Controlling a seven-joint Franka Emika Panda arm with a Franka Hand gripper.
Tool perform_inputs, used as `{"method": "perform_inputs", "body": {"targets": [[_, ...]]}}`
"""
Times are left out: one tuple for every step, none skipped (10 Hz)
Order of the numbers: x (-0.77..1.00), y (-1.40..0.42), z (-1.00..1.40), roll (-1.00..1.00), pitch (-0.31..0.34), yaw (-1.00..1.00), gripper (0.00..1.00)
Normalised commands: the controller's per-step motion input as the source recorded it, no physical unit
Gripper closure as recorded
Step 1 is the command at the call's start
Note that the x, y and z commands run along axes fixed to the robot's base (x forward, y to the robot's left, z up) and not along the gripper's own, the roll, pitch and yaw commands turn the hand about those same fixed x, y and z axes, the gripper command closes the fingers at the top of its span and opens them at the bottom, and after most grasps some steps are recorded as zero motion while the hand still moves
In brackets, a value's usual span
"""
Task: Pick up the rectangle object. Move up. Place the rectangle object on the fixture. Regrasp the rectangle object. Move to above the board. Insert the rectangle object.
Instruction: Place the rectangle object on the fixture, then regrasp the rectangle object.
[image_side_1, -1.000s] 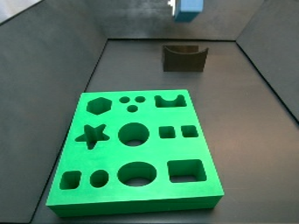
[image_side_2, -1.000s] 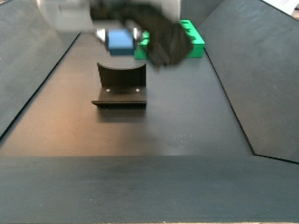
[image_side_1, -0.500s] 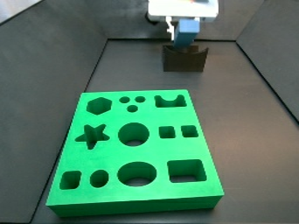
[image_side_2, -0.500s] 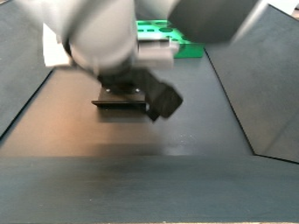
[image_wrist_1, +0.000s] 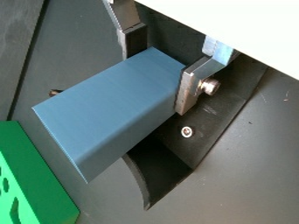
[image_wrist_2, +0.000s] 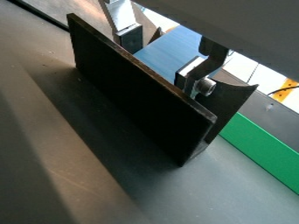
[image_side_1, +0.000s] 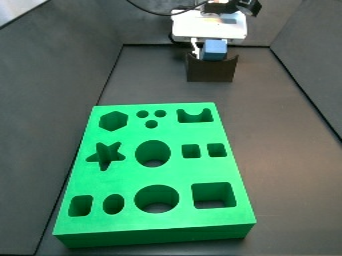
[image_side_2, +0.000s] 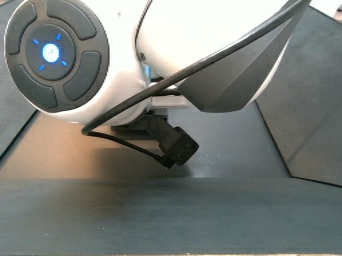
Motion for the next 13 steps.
{"method": "perform_inputs", "body": {"targets": [[0.08,0.05,-0.43,-0.10,0.002,-0.09,1.00],[0.00,-0.50,-0.17,0.00,0.000,0.00,1.00],[0.00,0.00,0.00,0.00,0.000,0.00,0.00],[0.00,0.00,1.00,-0.01,-0.052,-0.03,0.00],[0.00,0.00,1.00,0.00,-0.052,-0.03,0.00],[-0.02,0.00,1.00,0.02,-0.043,0.00,0.00],[-0.03,-0.01,1.00,0.04,-0.033,0.02,0.00],[-0.04,-0.01,1.00,0.05,-0.019,0.04,0.00],[-0.04,0.00,0.87,0.05,0.012,0.05,0.00],[-0.03,0.00,0.70,0.05,0.039,0.05,0.00],[-0.03,0.00,0.52,0.04,0.065,0.04,0.00],[-0.03,0.00,0.34,0.04,0.088,0.03,0.00],[-0.08,-0.88,1.00,1.00,0.076,0.03,0.00]]}}
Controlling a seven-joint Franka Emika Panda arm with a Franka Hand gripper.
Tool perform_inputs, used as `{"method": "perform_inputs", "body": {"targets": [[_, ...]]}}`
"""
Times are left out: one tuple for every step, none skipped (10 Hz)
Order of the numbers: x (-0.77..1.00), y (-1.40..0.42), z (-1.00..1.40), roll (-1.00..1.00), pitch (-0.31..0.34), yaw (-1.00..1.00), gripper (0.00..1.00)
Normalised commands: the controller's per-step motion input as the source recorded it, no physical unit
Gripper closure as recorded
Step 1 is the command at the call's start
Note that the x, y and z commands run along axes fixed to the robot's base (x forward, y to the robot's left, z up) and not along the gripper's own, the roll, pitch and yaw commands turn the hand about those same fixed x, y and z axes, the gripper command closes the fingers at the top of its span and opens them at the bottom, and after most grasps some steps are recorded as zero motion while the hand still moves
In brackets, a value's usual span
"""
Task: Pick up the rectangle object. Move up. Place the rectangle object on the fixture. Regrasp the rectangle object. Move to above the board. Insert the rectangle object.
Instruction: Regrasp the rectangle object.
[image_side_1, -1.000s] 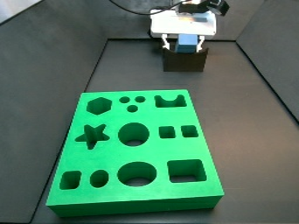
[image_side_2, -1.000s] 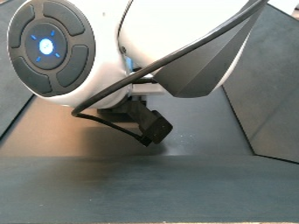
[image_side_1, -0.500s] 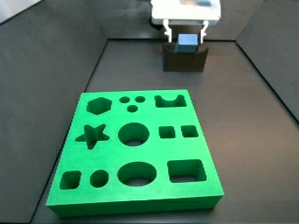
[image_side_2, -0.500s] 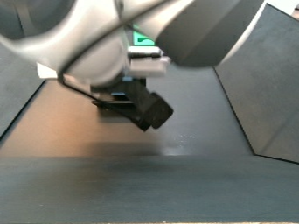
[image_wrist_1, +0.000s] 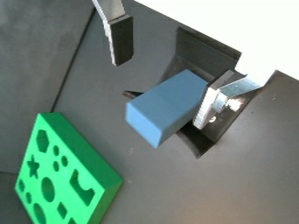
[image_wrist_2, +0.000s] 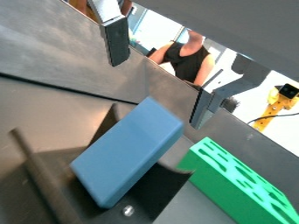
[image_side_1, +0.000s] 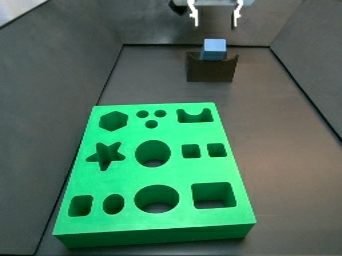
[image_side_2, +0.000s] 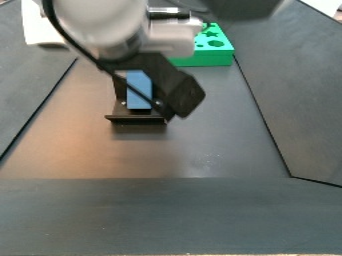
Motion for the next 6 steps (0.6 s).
{"method": "perform_inputs", "body": {"targets": [[-0.09,-1.00,0.99,1.00,0.071,0.03,0.00],[-0.10,-1.00,0.97,1.00,0.064,0.03,0.00],[-0.13,-0.96,0.88,1.00,0.054,0.03,0.00],[-0.11,-0.80,0.68,1.00,0.051,0.02,0.00],[-0.06,-0.57,0.39,1.00,0.049,0.02,0.00],[-0.05,-0.44,0.24,1.00,0.049,0.02,0.00]]}}
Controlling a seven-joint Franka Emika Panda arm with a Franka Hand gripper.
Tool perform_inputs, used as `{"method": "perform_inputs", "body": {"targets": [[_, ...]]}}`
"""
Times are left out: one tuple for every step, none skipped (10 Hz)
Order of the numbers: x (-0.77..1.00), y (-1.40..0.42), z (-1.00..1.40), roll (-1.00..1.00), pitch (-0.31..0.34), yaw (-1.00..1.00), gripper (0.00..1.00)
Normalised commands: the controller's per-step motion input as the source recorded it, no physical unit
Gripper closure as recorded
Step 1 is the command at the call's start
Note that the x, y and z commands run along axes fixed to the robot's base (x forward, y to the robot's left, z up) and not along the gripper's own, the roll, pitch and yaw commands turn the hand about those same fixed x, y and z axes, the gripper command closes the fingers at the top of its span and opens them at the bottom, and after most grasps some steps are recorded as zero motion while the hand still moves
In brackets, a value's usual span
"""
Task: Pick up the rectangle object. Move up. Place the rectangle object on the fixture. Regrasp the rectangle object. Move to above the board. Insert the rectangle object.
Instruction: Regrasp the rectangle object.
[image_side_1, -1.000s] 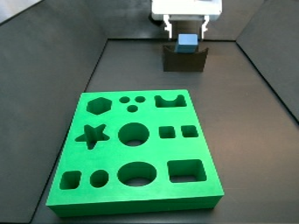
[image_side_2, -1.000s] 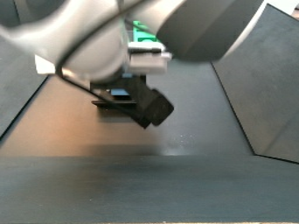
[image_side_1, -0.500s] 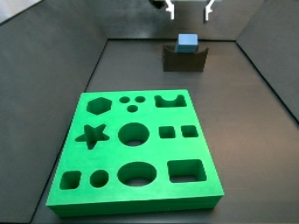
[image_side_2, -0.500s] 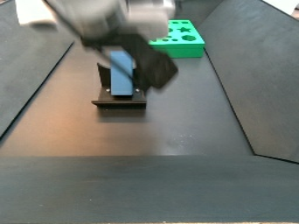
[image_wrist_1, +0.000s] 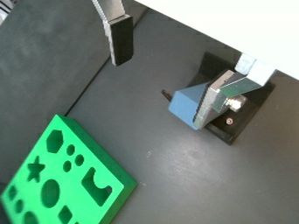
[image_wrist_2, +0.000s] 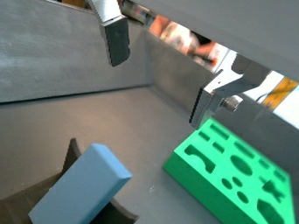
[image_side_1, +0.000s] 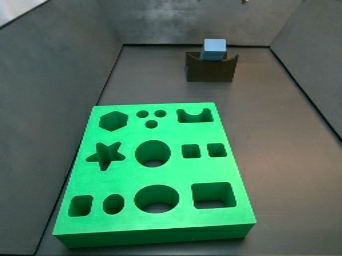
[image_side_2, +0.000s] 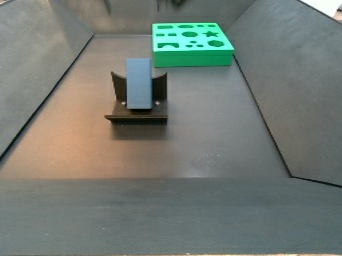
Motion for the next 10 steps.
{"method": "perform_inputs", "body": {"targets": [[-0.03,-0.24,0.05,1.00,0.047,0.02,0.00],[-0.02,-0.03,0.04,1.00,0.047,0.02,0.00],[-0.02,-0.01,0.03,1.00,0.044,0.02,0.00],[-0.02,-0.02,0.01,1.00,0.041,0.02,0.00],[-0.02,-0.03,0.01,1.00,0.036,0.02,0.00],[-0.03,-0.02,0.02,1.00,0.032,0.03,0.00],[-0.02,-0.02,0.01,1.00,0.027,0.03,0.00],[-0.01,-0.02,0.00,1.00,0.023,0.03,0.00],[-0.01,-0.02,0.00,1.00,0.021,0.03,0.00],[-0.01,-0.02,0.00,1.00,0.023,0.03,0.00]]}}
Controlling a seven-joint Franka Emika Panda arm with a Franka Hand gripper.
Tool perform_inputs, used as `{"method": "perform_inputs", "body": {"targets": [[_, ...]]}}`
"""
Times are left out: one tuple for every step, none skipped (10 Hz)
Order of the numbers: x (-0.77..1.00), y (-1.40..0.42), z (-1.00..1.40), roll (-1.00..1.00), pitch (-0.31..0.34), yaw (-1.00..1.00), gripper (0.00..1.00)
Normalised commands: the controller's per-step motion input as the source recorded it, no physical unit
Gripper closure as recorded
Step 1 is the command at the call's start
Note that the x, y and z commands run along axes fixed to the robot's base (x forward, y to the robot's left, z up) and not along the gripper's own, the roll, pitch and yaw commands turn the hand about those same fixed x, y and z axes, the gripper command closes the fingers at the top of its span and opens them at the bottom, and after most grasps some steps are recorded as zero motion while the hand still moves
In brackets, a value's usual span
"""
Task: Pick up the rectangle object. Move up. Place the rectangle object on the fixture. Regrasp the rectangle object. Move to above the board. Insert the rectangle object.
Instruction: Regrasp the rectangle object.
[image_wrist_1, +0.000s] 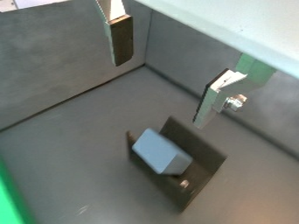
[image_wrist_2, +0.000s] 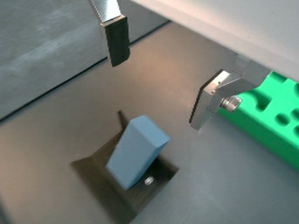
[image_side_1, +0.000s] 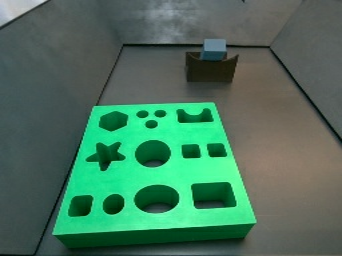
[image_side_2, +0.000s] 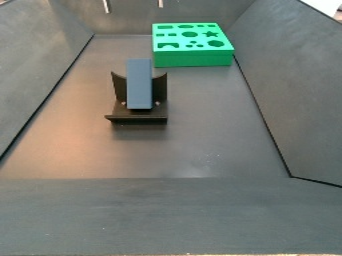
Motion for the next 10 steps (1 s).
{"method": "perform_inputs", "body": {"targets": [[0.00,-0.02,0.01,1.00,0.028,0.03,0.00],[0.01,-0.02,0.00,1.00,0.034,0.04,0.00],[0.02,-0.02,0.00,1.00,0.041,0.04,0.00],[0.03,-0.02,-0.01,1.00,0.049,0.04,0.00],[0.05,-0.03,0.00,1.00,0.064,0.05,0.00],[0.06,-0.03,0.00,1.00,0.078,0.05,0.00],[0.08,-0.03,-0.01,1.00,0.095,0.06,0.00],[0.09,-0.03,-0.01,1.00,0.114,0.07,0.00],[0.10,-0.03,-0.01,1.00,0.146,0.10,0.00],[0.10,-0.04,-0.01,1.00,0.166,0.12,0.00]]}}
